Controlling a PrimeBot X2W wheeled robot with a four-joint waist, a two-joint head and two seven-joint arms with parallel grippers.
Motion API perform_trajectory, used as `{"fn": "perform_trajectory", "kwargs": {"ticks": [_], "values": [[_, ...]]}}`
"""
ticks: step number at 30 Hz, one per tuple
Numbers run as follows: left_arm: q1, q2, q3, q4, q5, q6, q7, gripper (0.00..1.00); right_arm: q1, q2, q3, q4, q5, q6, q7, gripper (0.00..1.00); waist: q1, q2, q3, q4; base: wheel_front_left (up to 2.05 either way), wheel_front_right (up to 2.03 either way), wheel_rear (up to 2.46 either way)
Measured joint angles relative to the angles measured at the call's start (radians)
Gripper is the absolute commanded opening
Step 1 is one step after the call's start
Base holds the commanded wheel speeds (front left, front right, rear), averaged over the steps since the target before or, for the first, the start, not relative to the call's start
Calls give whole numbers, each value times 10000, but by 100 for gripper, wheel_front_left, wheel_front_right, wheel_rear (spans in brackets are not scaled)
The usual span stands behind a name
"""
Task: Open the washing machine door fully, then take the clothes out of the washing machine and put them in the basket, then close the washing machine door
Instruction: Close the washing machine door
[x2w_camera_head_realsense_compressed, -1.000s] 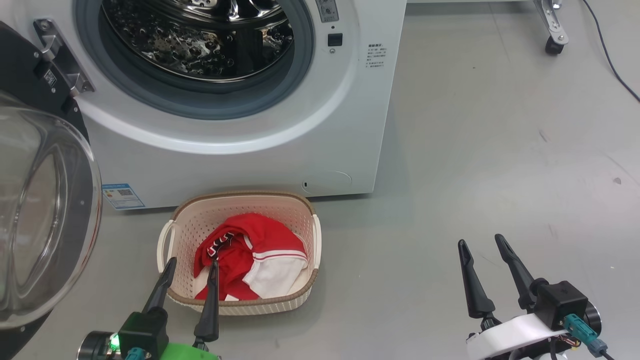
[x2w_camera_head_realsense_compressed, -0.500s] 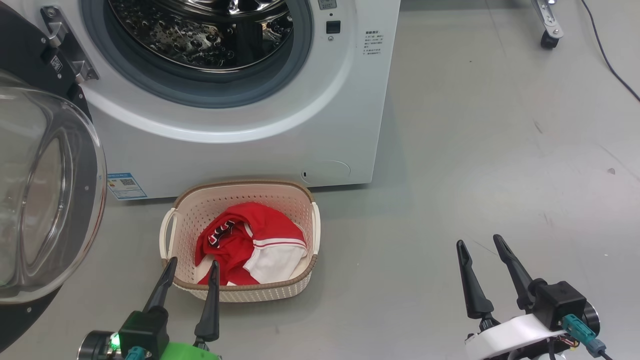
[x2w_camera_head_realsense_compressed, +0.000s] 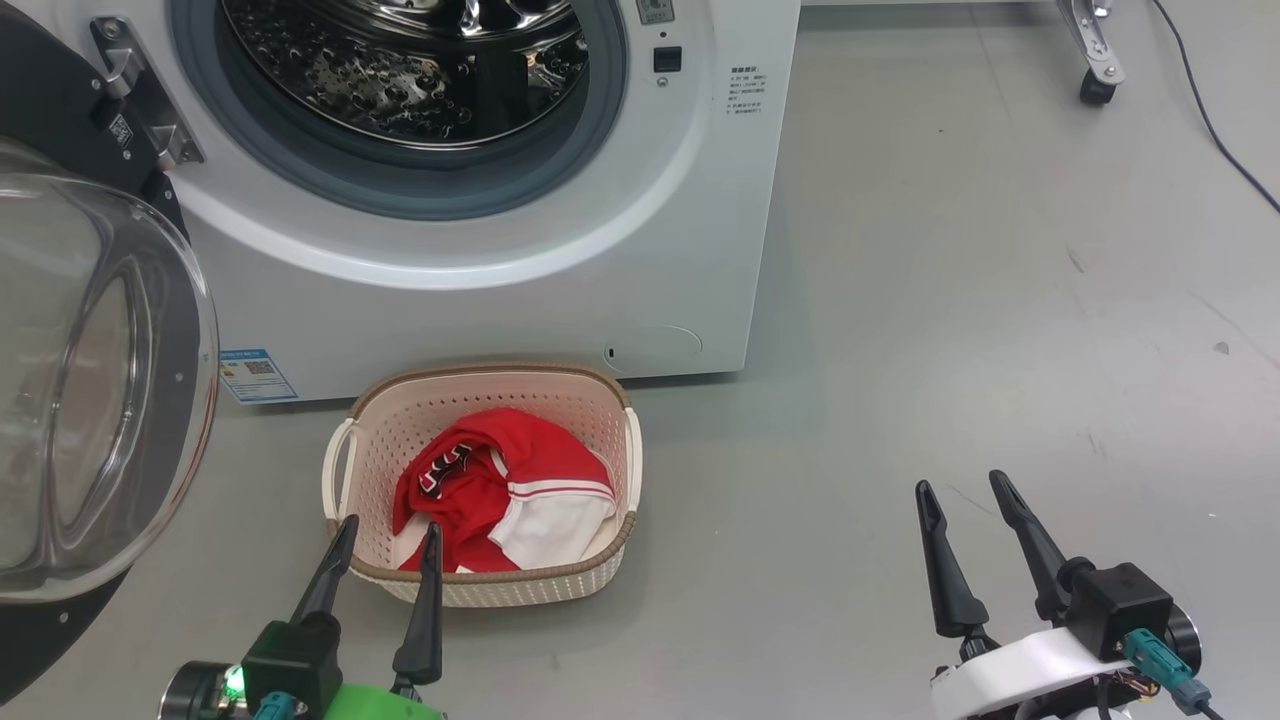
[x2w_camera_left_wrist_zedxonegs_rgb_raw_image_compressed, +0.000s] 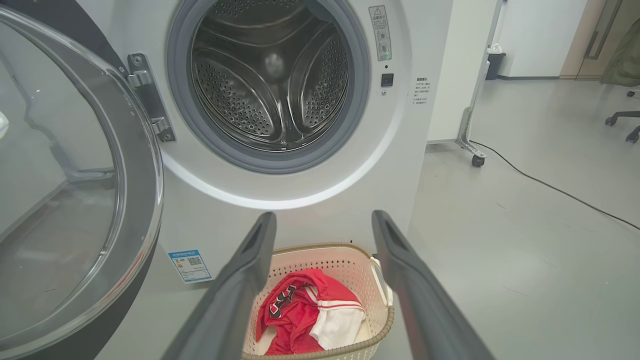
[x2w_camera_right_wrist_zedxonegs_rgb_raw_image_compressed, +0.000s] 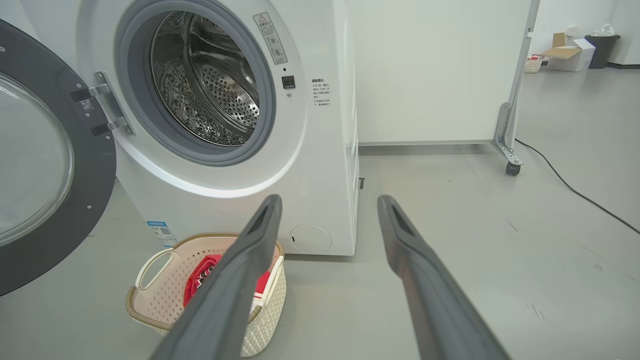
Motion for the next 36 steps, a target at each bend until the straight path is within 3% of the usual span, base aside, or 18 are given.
{"fn": "perform_trajectory", "kwargs": {"ticks": [20, 36], "values": [[8, -44, -142, -63, -2, 0, 117, 100, 21, 2, -65, -31, 67, -148, 0, 100, 0, 0, -67, 584, 0, 0, 0], [-16, -270, -217, -127, -17, 0, 54, 100, 143, -173, -146, -238, -54, -69, 0, 100, 0, 0, 157, 2360, 0, 0, 0]]}}
